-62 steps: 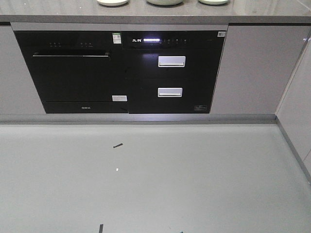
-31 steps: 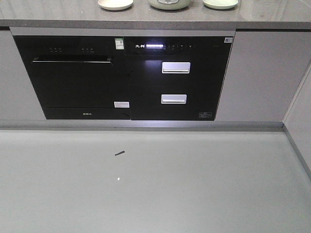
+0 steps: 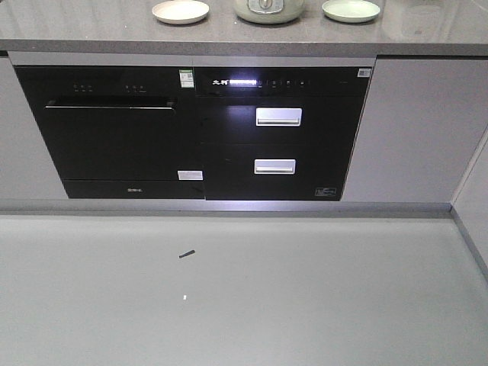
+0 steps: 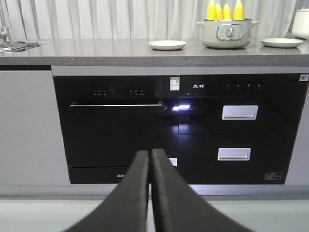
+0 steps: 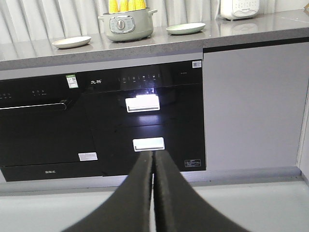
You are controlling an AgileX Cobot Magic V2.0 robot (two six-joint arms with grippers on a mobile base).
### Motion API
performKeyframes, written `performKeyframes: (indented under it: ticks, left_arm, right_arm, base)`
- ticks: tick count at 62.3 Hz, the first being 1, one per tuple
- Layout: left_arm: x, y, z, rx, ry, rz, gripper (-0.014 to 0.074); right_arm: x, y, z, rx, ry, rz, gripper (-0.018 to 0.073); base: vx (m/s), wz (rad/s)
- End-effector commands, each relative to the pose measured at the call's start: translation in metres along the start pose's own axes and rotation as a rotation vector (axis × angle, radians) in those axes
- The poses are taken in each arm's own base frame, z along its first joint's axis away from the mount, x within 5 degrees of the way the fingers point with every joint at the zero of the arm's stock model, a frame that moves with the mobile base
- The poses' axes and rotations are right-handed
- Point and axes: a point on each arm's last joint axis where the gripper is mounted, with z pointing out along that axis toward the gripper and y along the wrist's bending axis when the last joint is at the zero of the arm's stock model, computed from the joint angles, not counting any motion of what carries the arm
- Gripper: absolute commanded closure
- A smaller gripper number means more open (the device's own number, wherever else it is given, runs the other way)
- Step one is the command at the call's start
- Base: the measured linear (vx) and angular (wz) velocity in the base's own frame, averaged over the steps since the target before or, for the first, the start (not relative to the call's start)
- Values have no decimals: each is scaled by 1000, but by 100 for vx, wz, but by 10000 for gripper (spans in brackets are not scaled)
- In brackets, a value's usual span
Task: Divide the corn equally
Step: 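Drive the base forward toward the counter with the steamer pot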
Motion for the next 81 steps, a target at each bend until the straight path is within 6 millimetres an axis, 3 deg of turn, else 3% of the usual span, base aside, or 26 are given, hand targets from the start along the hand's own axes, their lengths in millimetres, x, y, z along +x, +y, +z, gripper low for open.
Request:
performKeyframes:
  ticks: [1, 81]
  left_arm:
    - [-9, -1, -2, 16, -94, -6, 603]
    - [-9, -1, -2, 16, -94, -6, 603]
  right_arm:
    - [-4, 0, 0, -2, -71, -12, 561]
    - [-4, 0, 0, -2, -70, -12, 561]
  base:
    - [15, -1]
    - [11, -3]
